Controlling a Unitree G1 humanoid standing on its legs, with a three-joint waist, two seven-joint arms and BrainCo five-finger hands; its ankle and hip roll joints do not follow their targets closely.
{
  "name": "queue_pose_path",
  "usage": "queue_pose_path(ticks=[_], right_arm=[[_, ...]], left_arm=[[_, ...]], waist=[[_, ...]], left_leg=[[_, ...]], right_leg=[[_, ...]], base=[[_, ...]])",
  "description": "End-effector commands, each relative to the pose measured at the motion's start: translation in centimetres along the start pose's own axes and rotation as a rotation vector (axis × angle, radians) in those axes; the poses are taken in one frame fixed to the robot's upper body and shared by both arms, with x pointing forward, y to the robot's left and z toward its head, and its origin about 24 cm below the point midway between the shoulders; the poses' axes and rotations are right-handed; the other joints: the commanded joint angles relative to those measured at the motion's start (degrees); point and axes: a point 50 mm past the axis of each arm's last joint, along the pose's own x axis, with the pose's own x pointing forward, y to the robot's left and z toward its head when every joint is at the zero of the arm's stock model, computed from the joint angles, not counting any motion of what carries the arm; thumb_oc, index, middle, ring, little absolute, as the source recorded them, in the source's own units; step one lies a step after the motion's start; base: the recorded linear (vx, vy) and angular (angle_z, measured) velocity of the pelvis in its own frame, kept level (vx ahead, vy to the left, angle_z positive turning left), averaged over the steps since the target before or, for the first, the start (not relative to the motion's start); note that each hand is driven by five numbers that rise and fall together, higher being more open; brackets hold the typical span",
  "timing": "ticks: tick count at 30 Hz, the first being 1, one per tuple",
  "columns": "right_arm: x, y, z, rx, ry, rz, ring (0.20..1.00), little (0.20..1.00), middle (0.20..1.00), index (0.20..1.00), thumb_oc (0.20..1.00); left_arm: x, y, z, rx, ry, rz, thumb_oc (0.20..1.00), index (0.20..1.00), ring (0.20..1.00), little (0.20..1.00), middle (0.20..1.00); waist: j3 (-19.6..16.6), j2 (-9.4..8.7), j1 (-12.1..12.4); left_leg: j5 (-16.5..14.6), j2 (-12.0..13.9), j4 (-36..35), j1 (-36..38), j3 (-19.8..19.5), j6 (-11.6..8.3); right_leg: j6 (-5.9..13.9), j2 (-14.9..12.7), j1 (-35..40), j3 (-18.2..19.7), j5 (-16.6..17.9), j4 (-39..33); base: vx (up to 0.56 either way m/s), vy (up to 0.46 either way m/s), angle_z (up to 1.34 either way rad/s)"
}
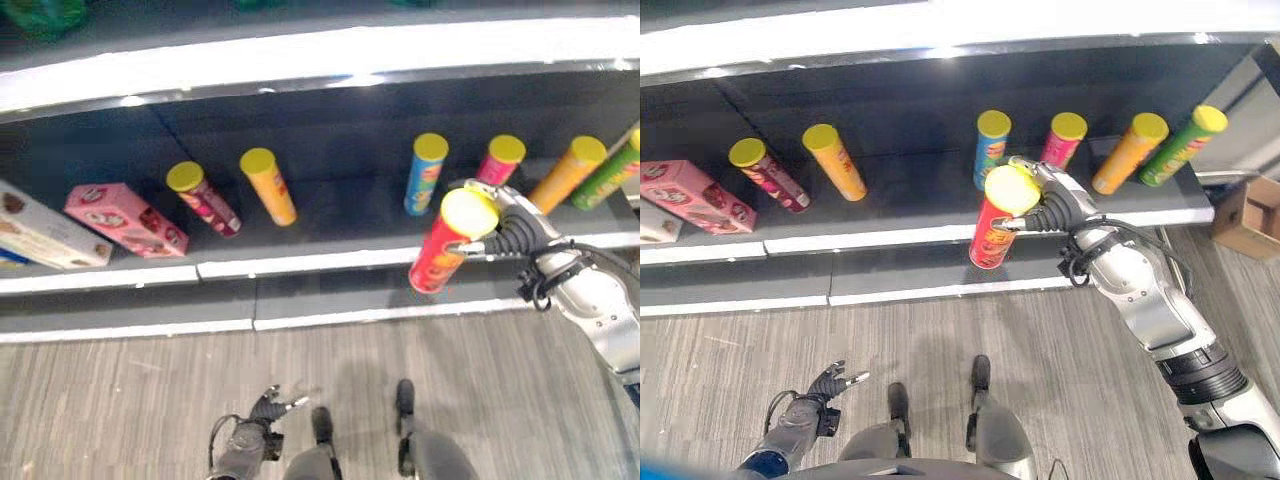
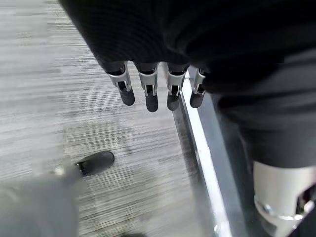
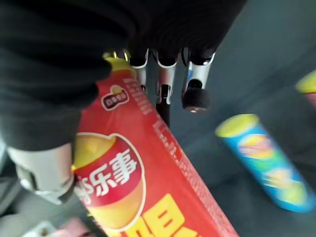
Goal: Put the goods on the table back onto the shelves and tidy them up.
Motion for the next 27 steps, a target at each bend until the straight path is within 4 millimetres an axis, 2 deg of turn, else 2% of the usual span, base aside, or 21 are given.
queue_pose_path(ticks=[1,3,5,6,7,8,10,13,16,21,27], right_arm=[[0.5,-1.0,2.0,-0.007,-0.105,-0.035,0.200,0.200,0.200,0.200,0.200],[1.0,-0.5,2.1,-0.022,-0.113,-0.010,0.200,0.200,0.200,0.200,0.200],[1.1,-0.5,2.1,-0.022,-0.114,-0.010,0.200,0.200,0.200,0.200,0.200],[1.7,0.2,1.8,-0.016,-0.106,-0.018,0.200,0.200,0.200,0.200,0.200],[1.6,0.3,1.1,-0.014,-0.075,-0.027,0.200,0.200,0.200,0.200,0.200],[1.5,0.4,0.8,-0.020,-0.057,-0.036,0.200,0.200,0.200,0.200,0.200],[1.4,1.1,0.1,-0.029,-0.013,-0.041,0.200,0.200,0.200,0.200,0.200],[2.0,1.0,-0.1,-0.039,0.005,-0.088,0.200,0.200,0.200,0.200,0.200],[2.7,0.5,-0.1,-0.079,0.013,-0.152,0.200,0.200,0.200,0.200,0.200],[3.2,0.0,-0.3,-0.125,0.029,-0.209,0.200,0.200,0.200,0.200,0.200],[3.6,-1.1,-0.9,-0.207,0.063,-0.296,0.200,0.200,0.200,0.200,0.200]], left_arm=[[0.0,1.2,0.2,-0.020,-0.010,0.028,1.000,1.000,1.000,1.000,1.000],[-0.1,1.5,-0.6,-0.015,0.019,0.037,1.000,1.000,1.000,1.000,1.000],[-0.1,1.5,-0.6,-0.016,0.019,0.037,1.000,1.000,1.000,1.000,1.000],[-0.4,1.6,-2.1,0.016,0.070,0.052,1.000,1.000,1.000,1.000,1.000],[-0.6,1.7,-2.7,0.032,0.092,0.052,1.000,1.000,1.000,1.000,1.000],[-0.7,1.6,-3.1,0.045,0.102,0.046,1.000,1.000,1.000,1.000,1.000],[-1.0,1.7,-3.9,0.079,0.125,0.042,1.000,1.000,1.000,1.000,1.000],[-0.9,2.3,-3.2,0.089,0.099,0.065,1.000,1.000,1.000,1.000,1.000],[-0.7,2.8,-2.1,0.096,0.055,0.087,1.000,1.000,1.000,1.000,1.000],[-0.6,2.8,-1.8,0.084,0.040,0.099,1.000,1.000,1.000,1.000,1.000],[-0.8,2.3,-2.3,0.080,0.056,0.105,1.000,1.000,1.000,1.000,1.000]], waist=[[-0.2,-1.91,0.3],[-0.9,-1.67,0.8],[-0.8,-1.70,0.9],[-1.7,-0.45,2.4],[-2.6,0.83,2.1],[-3.1,1.83,2.1],[-3.8,3.13,2.4],[-3.4,3.15,2.9],[-2.8,3.05,3.3],[-2.2,3.30,3.8],[-0.5,3.84,4.8]], left_leg=[[-6.5,-1.7,7.8,-1.2,-3.4,-3.07],[-7.2,1.4,2.5,0.3,-3.2,-2.31],[-7.1,1.4,2.4,0.5,-3.1,-2.32],[-0.6,8.6,-12.1,1.6,-5.5,-2.49],[2.1,10.9,-17.4,2.1,-3.9,-3.15],[2.9,11.2,-18.2,2.6,-2.4,-3.75],[1.9,9.2,-18.5,4.0,-0.4,-3.78],[0.8,6.9,-18.5,4.6,1.8,-3.08],[0.3,5.5,-18.5,4.0,2.2,-2.42],[0.3,4.6,-18.5,2.8,2.0,-1.95],[0.8,4.3,-18.5,0.7,1.4,-2.04]], right_leg=[[5.43,-4.5,1.6,-1.3,-4.9,2.1],[5.88,-4.2,2.4,-0.6,-5.6,1.3],[5.88,-4.2,2.5,-0.5,-5.6,1.3],[7.39,-5.1,3.1,0.6,-8.0,1.6],[8.30,-5.7,3.8,0.6,-9.2,1.8],[8.59,-5.7,4.4,0.2,-9.2,1.9],[9.35,-7.3,4.7,0.9,-7.4,1.8],[10.19,-9.8,3.5,2.2,-4.9,1.4],[11.21,-11.5,2.2,1.8,-3.6,1.5],[11.72,-12.7,0.9,1.4,-2.6,2.3],[12.17,-13.6,-0.7,0.5,-2.0,3.0]], base=[[0.09,-0.023,0.26],[0.16,0.031,0.01],[0.19,0.132,-0.41],[0.47,0.384,-0.40],[0.57,0.452,-0.26],[0.38,0.310,-0.09],[0.33,0.318,-0.01],[0.23,0.243,-0.58],[0.14,0.140,0.00],[0.07,0.040,0.09],[0.06,0.001,-0.01]])
